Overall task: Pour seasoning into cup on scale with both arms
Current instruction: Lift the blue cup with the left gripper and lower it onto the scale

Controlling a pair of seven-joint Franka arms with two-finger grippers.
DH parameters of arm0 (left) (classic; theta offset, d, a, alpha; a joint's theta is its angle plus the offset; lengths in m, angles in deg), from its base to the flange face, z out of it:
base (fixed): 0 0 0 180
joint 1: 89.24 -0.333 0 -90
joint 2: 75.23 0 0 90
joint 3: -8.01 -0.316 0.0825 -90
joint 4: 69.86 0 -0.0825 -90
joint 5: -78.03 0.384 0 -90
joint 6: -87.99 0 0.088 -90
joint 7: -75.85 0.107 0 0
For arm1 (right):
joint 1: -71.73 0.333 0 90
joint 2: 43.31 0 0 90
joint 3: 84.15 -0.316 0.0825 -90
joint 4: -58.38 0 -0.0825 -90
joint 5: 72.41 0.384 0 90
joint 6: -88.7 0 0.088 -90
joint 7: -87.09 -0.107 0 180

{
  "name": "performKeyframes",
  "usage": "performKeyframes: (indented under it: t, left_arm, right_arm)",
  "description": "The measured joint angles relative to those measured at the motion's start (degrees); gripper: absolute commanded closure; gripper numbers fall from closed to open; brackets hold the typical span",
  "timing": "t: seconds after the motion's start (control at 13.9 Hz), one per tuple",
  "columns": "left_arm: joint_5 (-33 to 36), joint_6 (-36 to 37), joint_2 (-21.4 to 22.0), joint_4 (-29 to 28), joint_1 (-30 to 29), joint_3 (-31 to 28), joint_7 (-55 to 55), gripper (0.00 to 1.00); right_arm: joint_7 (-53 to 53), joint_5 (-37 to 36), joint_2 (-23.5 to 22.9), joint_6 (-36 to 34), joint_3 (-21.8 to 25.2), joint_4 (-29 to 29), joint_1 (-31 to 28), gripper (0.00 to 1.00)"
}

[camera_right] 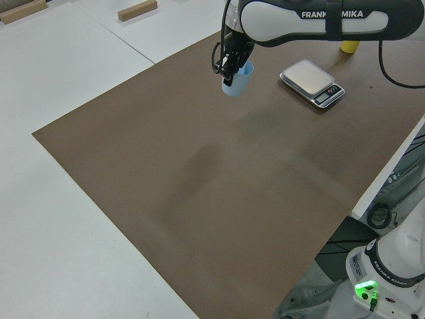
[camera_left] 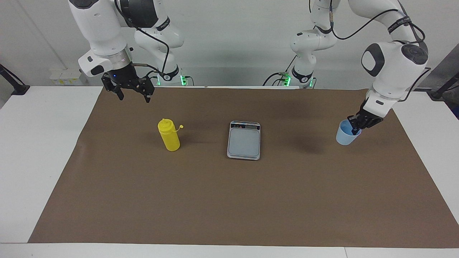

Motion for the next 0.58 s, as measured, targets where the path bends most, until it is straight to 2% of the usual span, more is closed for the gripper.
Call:
performKeyframes:
  t: [0.36, 0.58]
  left_arm:
    - [-0.3, 0.2, -0.4, 1.7, 15.4, 0.5, -14.5, 1.0]
    - [0.7, -4.8, -3.3, 1.3, 25.5, 0.6, -24.7, 1.0]
  right_arm:
    - [0.0, 0.0, 0.0, 0.0, 0.0, 0.0, 0.0, 0.0]
    - [0.0, 0.0, 0.0, 0.0, 0.0, 0.0, 0.0, 0.0]
